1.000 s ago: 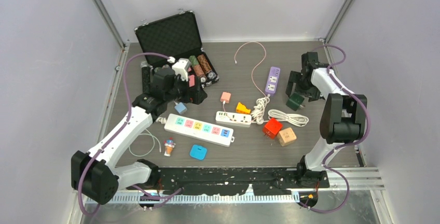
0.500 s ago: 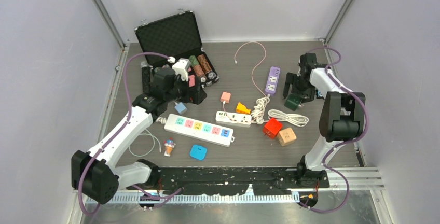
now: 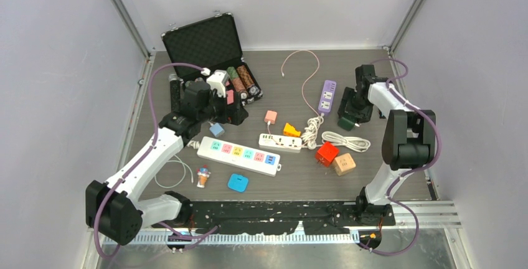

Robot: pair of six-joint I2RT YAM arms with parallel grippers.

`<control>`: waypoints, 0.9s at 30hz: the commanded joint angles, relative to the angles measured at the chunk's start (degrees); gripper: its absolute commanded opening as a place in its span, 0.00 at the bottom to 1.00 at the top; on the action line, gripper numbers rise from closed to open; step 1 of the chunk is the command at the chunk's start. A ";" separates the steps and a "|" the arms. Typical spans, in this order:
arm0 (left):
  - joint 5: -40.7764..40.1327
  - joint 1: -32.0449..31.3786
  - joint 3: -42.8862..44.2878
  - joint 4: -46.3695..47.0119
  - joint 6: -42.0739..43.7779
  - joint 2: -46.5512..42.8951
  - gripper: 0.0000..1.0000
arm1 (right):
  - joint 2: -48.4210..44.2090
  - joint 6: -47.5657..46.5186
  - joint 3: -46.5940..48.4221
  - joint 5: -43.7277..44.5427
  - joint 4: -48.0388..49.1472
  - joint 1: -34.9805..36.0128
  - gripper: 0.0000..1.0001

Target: Insert the plug

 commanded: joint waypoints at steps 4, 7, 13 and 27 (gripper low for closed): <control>1.02 -0.21 1.79 8.12 -0.69 -3.21 0.95 | -11.23 -1.61 1.94 -26.03 10.99 4.76 0.27; 2.13 -0.21 -1.08 16.20 -0.03 -5.78 0.97 | -13.96 -0.18 1.42 -39.85 18.56 7.57 0.27; 12.72 -0.21 -2.52 30.51 3.99 -7.92 0.99 | -15.39 8.69 3.03 -57.28 33.97 17.19 0.30; 31.24 -0.39 5.06 33.73 17.40 -6.95 1.00 | -7.49 67.26 5.50 -69.77 106.04 24.40 0.30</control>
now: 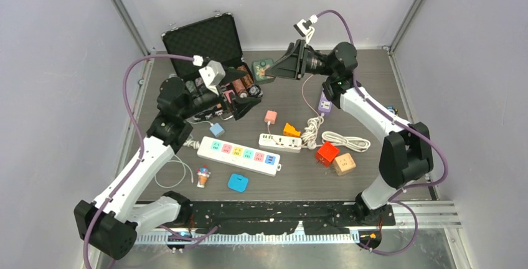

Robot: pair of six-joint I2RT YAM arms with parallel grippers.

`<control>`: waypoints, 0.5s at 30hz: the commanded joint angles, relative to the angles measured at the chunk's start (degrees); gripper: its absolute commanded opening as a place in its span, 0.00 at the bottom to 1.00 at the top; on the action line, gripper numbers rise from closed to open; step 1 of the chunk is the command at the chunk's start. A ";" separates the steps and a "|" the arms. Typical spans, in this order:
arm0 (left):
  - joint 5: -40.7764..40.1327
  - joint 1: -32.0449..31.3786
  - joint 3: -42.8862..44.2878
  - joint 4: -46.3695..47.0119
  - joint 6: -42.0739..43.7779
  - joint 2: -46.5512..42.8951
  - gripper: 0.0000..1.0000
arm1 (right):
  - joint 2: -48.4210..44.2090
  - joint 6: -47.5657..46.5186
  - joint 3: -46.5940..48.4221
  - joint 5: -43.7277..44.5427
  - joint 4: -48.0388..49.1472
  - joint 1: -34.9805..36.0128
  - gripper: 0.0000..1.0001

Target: Insert the plug

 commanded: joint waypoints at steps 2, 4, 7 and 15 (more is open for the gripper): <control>4.10 -0.53 5.19 2.78 7.98 0.73 1.00 | 2.77 23.10 3.11 -4.32 28.80 1.09 0.30; 4.39 -0.98 6.64 3.02 8.47 1.79 0.99 | 2.66 22.81 3.08 -4.43 28.16 1.40 0.30; 4.21 -1.62 7.85 2.70 9.34 2.95 1.00 | 2.59 22.24 3.28 -4.67 26.87 1.88 0.30; 2.34 -2.03 7.94 5.33 9.25 5.22 0.90 | 2.65 21.68 4.08 -5.31 24.19 2.27 0.30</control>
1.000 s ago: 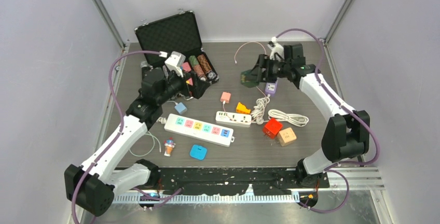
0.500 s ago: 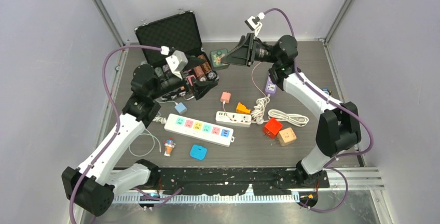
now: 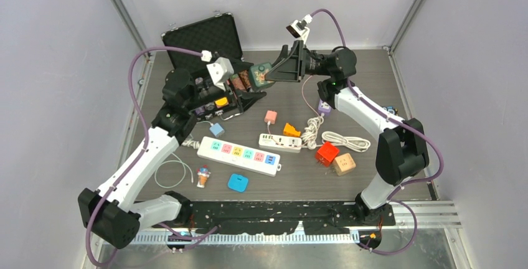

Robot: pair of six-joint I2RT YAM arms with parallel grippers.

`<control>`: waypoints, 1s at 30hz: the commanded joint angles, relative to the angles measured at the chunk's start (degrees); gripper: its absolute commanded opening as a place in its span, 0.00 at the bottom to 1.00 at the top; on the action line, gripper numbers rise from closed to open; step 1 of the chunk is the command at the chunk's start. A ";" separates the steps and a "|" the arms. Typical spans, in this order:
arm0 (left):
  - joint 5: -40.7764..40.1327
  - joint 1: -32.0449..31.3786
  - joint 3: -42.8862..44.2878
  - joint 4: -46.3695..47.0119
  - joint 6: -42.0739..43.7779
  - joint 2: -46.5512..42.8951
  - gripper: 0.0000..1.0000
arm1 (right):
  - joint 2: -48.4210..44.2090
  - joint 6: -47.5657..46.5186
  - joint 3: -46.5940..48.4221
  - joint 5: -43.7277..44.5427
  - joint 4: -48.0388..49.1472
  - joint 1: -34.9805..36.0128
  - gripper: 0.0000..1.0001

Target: Insert the plug

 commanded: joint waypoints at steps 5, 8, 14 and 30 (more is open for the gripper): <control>-0.19 -0.42 0.91 8.70 -2.53 0.71 0.74 | -0.50 -0.39 2.53 0.01 -1.52 0.43 0.31; -0.13 -0.59 -0.14 10.33 -4.61 0.65 0.67 | -0.54 -2.22 2.15 0.72 -4.44 0.46 0.31; -0.56 -1.17 -0.18 10.87 -4.99 1.08 0.27 | -0.41 -3.55 2.35 1.12 -8.79 0.47 0.34; -22.73 -7.68 2.65 -12.30 20.51 1.26 0.00 | -8.55 -58.35 17.38 33.12 -87.47 0.62 0.95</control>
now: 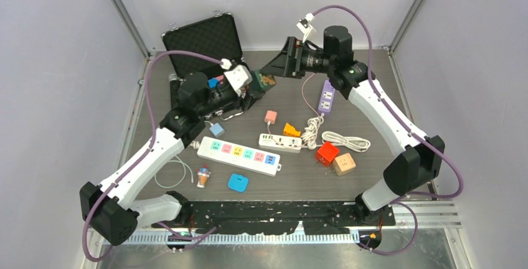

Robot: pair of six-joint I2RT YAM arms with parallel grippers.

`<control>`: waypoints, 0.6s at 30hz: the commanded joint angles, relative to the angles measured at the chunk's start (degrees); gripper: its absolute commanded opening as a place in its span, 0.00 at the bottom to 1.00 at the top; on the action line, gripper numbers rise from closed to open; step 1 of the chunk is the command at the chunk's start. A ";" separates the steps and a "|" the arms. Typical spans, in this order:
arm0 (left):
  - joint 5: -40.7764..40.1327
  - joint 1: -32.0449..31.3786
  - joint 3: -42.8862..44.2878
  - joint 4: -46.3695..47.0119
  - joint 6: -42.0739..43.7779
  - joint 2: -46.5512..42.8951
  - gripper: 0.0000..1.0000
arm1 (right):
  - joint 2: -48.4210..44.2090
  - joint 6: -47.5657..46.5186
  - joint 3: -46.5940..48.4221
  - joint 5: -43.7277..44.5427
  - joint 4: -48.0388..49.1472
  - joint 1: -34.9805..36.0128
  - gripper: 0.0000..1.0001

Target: Insert the plug

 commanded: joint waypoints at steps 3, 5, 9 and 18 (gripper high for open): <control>-10.32 -4.25 4.02 -6.61 13.67 0.51 0.00 | -4.06 -19.10 6.03 16.35 -21.08 2.21 0.95; -11.68 -5.23 4.06 -6.80 14.94 0.79 0.00 | -3.77 -21.26 7.31 17.80 -23.41 3.73 0.95; -13.95 -6.67 4.62 -7.85 16.77 1.61 0.00 | -3.10 -23.78 8.43 19.48 -26.92 6.95 0.95; -13.83 -7.95 4.32 -7.59 17.06 1.38 0.00 | -2.68 -23.98 6.99 18.23 -25.59 9.00 0.99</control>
